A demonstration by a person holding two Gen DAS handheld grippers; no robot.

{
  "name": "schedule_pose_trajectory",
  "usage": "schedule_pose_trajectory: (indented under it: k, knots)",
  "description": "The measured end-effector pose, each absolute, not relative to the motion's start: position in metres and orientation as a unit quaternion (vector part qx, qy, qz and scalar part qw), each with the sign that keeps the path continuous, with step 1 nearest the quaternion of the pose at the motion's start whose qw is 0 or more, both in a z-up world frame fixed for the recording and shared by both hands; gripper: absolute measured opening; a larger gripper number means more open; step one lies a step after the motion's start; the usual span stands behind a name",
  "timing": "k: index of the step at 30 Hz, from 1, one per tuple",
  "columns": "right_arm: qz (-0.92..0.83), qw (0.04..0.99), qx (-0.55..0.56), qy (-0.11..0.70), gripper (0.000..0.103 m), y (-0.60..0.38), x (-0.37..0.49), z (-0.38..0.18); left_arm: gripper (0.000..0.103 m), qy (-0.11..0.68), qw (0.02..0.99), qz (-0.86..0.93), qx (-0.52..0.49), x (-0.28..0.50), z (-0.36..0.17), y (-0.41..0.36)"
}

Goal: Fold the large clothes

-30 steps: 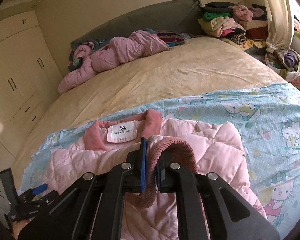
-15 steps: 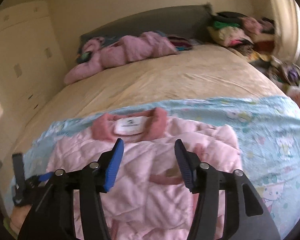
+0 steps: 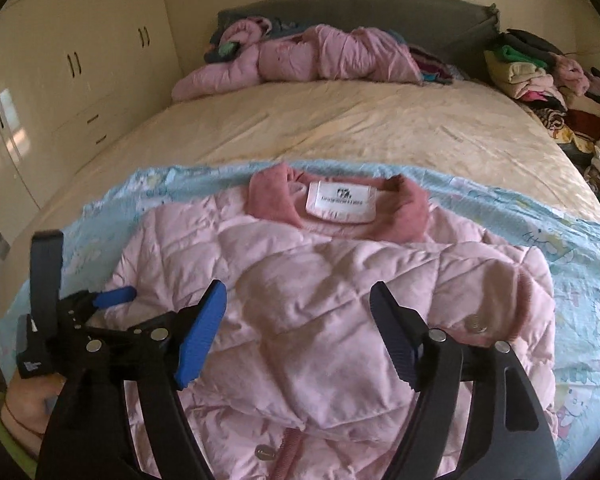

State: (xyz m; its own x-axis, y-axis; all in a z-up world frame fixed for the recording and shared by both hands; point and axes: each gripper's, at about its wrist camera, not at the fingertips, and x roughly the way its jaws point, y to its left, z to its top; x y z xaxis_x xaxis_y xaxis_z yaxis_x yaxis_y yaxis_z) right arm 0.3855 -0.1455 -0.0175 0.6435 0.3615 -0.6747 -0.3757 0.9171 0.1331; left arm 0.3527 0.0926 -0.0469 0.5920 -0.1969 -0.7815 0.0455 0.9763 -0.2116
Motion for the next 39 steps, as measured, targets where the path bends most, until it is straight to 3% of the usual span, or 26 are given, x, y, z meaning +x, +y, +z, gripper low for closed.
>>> schedule_pose_trajectory:
  k: [18,26,31,39]
  knots:
    - [0.175,0.865,-0.004,0.47,0.082,-0.141,0.421,-0.093,0.094,0.449,0.888,-0.068,-0.074,0.352,-0.049,0.09]
    - [0.174,0.87,0.012,0.461,0.085,-0.143,0.419,-0.087,0.094,0.449,0.888,-0.063,-0.079,0.351,-0.04,0.092]
    - [0.184,0.87,0.08,0.451,0.093,-0.162,0.413,-0.069,0.094,0.44,0.891,-0.06,-0.093,0.348,-0.028,0.1]
    - [0.184,0.869,0.115,0.445,0.097,-0.179,0.404,-0.057,0.094,0.435,0.893,-0.063,-0.093,0.343,-0.013,0.1]
